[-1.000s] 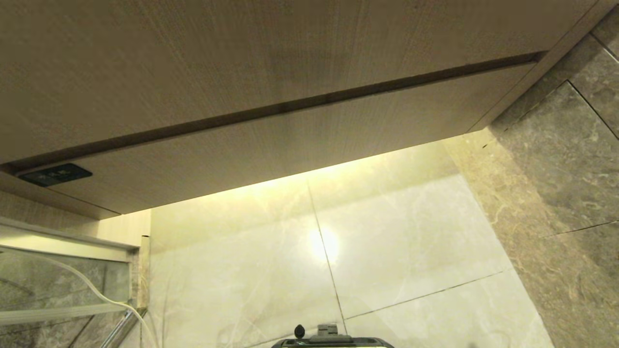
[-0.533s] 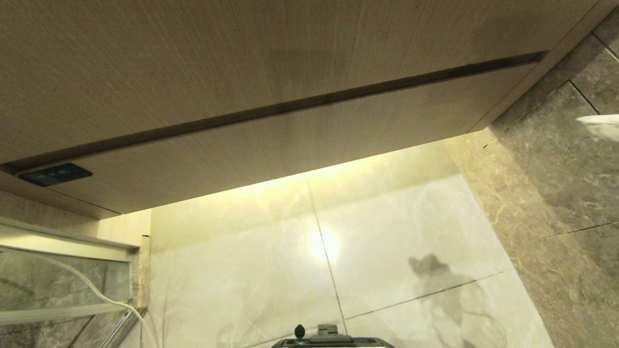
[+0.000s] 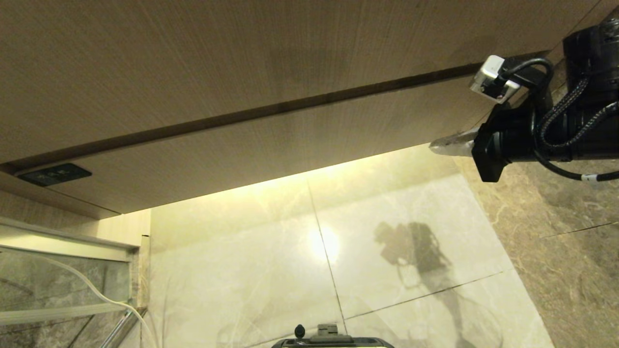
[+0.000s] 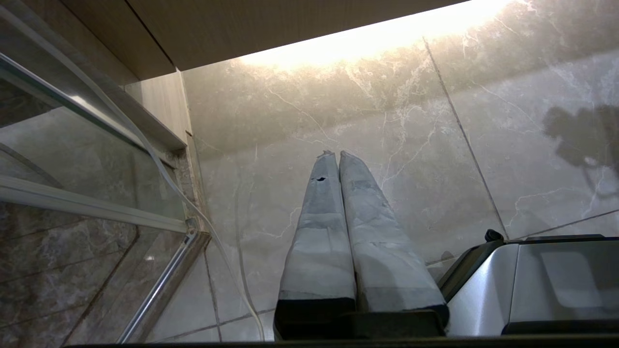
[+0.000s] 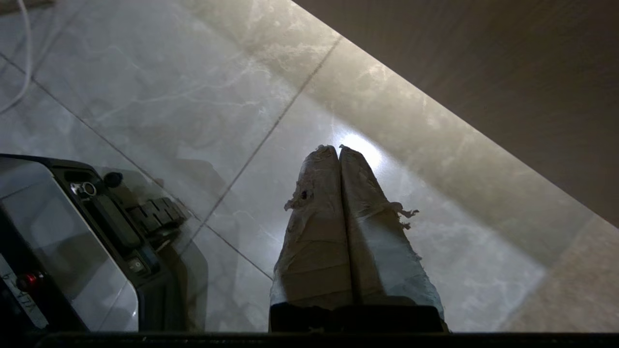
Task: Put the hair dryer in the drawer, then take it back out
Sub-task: Pull open the drawer
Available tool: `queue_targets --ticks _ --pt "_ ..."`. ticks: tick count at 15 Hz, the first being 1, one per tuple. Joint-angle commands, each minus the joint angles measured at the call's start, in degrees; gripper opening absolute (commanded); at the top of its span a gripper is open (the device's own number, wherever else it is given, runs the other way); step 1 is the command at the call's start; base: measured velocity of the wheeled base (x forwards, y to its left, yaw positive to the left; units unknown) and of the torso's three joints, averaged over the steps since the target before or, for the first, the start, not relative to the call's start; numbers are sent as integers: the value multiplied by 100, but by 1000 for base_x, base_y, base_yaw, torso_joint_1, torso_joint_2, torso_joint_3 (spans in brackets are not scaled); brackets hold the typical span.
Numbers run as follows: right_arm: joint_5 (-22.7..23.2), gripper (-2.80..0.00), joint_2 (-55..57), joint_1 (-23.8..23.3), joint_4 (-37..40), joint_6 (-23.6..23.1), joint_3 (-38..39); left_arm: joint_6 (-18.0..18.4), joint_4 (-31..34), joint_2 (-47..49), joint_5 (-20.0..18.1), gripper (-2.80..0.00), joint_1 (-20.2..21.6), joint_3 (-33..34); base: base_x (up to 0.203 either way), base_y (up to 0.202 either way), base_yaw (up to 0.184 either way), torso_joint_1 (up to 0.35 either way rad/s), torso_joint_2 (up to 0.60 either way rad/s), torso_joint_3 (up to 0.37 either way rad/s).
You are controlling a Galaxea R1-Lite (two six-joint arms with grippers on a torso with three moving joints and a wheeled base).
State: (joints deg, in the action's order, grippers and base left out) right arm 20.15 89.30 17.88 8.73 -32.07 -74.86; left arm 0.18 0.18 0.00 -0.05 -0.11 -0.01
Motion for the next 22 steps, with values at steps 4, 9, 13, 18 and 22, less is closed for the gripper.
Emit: queue_targets --ticks 4,9,13,18,22 --pt "217 0 167 -26 -292 -83 402 -1 -1 0 -1 -280 -7 10 0 0 0 0 0 0" --pt "-963 0 227 14 -1048 -1375 440 -1 -1 0 3 -280 2 2 0 0 0 0 0 0" --pt "-1172 0 229 110 -2425 -2096 828 -1 -1 0 4 -280 1 9 0 0 0 0 0 0" --pt "-291 0 251 96 -2902 -2806 1106 -1 -1 0 -2 -280 2 8 0 0 0 0 0 0" --pt "544 0 539 -154 -2914 -3457 978 -1 -1 0 -4 -280 2 2 0 0 0 0 0 0"
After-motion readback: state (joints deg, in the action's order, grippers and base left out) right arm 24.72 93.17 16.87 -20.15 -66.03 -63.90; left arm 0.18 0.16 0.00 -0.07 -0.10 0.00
